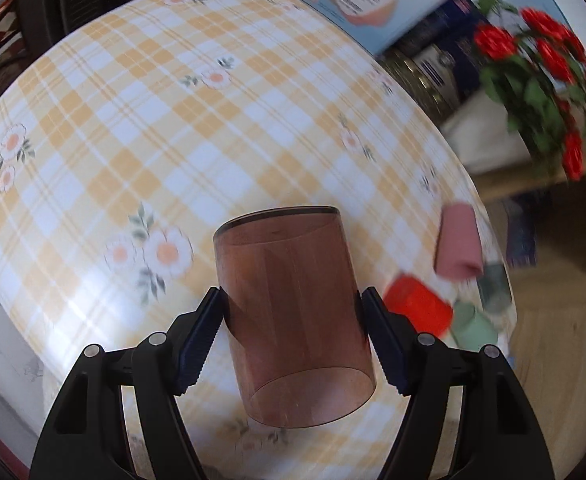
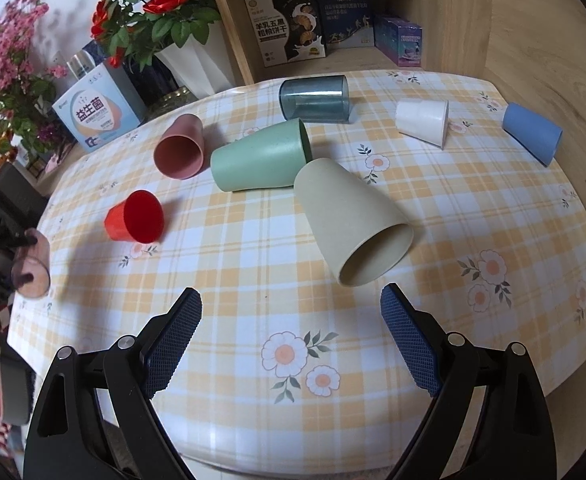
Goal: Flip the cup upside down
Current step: 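Lift the brown cup with the left tool, stand it on its base, release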
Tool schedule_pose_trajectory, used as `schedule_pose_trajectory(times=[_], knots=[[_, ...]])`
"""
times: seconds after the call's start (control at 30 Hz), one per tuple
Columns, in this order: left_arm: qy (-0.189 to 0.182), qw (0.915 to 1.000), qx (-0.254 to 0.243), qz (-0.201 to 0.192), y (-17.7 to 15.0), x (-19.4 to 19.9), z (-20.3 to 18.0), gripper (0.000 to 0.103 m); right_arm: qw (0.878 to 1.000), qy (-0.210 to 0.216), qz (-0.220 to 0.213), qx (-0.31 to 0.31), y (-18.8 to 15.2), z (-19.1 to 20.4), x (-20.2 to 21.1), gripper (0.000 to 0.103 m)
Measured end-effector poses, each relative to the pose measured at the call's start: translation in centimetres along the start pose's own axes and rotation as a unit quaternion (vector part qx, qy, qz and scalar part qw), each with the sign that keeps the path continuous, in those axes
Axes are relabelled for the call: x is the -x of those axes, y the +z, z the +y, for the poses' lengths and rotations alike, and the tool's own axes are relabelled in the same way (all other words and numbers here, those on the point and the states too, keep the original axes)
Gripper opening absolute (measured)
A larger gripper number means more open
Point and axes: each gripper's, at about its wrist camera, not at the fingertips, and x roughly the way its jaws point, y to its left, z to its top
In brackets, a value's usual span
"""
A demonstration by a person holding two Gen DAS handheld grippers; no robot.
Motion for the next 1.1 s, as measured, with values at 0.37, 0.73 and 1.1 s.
schedule_pose_trajectory(times=[0.37,0.73,1.1], knots=[[-0.065,0.9789,-0.134,0.139,-11.4,-4.1,-8.2,0.069,0.999,-0.022,-0.013,-0.022,-0.5,-2.7,1.6,0.088],[-0.101,0.9548,-0.217,0.177,-17.6,-10.7,-16.9,0.069,0.994,-0.091,-0.033,-0.049,0.6,-8.2,3.4,0.088],[-0.109,0.9404,-0.274,0.169,-19.8,-12.7,-19.8,0.069,0.993,-0.105,-0.03,-0.041,1.0,-8.7,3.3,0.088]])
